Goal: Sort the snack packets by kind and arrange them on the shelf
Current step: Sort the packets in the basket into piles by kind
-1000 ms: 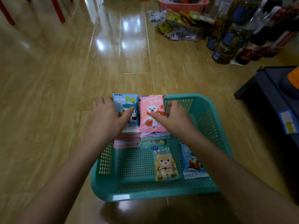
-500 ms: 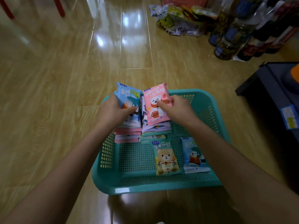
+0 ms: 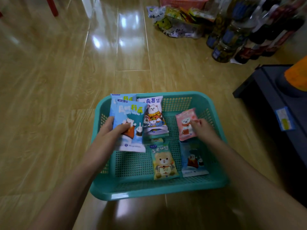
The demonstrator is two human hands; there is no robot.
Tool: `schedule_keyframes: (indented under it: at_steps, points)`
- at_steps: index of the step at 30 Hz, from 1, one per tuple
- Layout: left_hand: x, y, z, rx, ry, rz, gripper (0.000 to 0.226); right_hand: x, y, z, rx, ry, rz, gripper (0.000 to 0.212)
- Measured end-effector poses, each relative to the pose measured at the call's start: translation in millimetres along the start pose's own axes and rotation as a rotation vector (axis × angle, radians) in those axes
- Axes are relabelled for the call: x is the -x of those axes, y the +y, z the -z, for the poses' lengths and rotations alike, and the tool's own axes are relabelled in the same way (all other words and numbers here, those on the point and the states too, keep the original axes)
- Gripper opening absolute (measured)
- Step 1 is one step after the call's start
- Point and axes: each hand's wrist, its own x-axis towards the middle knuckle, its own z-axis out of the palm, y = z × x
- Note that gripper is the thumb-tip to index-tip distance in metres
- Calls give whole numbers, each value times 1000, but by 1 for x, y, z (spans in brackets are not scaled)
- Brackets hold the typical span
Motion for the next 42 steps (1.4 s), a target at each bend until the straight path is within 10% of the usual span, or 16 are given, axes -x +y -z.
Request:
schedule_keyframes:
  at_steps: [11, 23, 35, 42]
  points:
    - [30, -17, -43, -22, -201, 65, 28, -13, -7, 3, 538, 97, 64, 28]
    - [10, -73, -143, -136, -292, 302, 10, 29, -14, 58, 434, 199, 327, 22]
    - [-11, -48, -147, -1217, -341, -244, 44, 39, -30, 36, 432, 138, 356, 18]
    - [15, 9, -53, -735, 351, -552, 32, 40, -61, -7, 265, 68, 452, 23]
